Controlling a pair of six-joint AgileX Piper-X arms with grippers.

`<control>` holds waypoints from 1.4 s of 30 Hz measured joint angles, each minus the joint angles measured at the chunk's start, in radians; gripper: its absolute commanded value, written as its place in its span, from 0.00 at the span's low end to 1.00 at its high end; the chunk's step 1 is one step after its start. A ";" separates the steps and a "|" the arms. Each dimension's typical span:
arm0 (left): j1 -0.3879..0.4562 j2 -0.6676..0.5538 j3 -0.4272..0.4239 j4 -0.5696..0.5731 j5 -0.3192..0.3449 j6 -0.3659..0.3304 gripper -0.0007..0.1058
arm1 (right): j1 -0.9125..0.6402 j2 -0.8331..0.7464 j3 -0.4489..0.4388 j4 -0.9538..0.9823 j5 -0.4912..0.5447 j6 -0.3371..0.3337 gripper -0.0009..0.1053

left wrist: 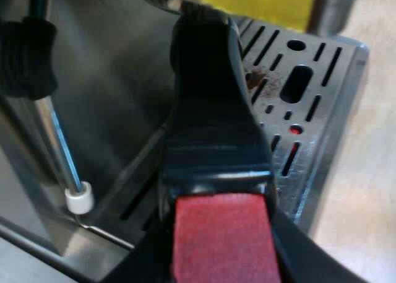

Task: Put the handle in the coffee machine

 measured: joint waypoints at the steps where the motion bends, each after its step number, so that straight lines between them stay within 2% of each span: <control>1: 0.000 -0.003 0.000 0.006 0.002 0.003 0.01 | 0.000 0.000 0.000 0.000 0.000 0.000 0.93; 7: -0.001 -0.003 -0.001 0.016 0.005 0.019 0.01 | 0.000 0.000 0.000 0.000 -0.002 0.000 0.93; 8: -0.001 -0.003 -0.001 0.008 0.005 0.047 0.01 | 0.000 0.000 0.000 0.000 -0.001 0.000 0.93; 13: -0.001 -0.008 -0.004 0.004 0.023 0.055 0.01 | 0.000 0.000 0.000 0.001 -0.004 0.000 0.93; 28: 0.016 -0.010 -0.008 0.000 0.025 0.068 0.01 | 0.000 0.000 0.000 0.001 -0.004 0.000 0.93; 32: 0.016 -0.010 -0.008 0.000 0.025 0.062 0.01 | -0.030 0.000 0.000 0.009 -0.009 0.000 0.86; 34: 0.016 -0.010 -0.008 0.000 0.027 0.055 0.01 | -0.069 0.000 0.000 0.021 -0.018 0.000 0.77; 36: 0.016 -0.010 -0.008 0.000 0.029 0.050 0.01 | -0.119 0.000 0.000 0.027 -0.043 0.000 0.62; 38: 0.016 -0.010 -0.008 0.000 0.029 0.048 0.01 | -0.155 0.000 0.000 0.027 -0.087 0.000 0.53; 42: 0.016 -0.010 -0.008 0.000 0.029 0.048 0.01 | -0.218 0.006 0.000 0.018 -0.224 0.000 0.50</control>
